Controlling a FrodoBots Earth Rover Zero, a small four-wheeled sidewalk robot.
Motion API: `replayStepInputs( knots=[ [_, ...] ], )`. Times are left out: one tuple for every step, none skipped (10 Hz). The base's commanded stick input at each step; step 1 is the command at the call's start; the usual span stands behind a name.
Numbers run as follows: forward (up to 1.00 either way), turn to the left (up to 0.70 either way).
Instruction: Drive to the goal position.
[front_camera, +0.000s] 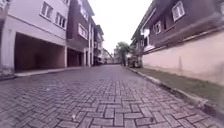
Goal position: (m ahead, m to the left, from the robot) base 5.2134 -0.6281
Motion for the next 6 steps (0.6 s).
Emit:
replayStepInputs(
  knots=[
    [0.69,-0.33],
    [0.69,0.03],
    [0.69,0.03],
    [0.69,0.03],
    [0.69,0.03],
    [0.69,0.03]
  ],
)
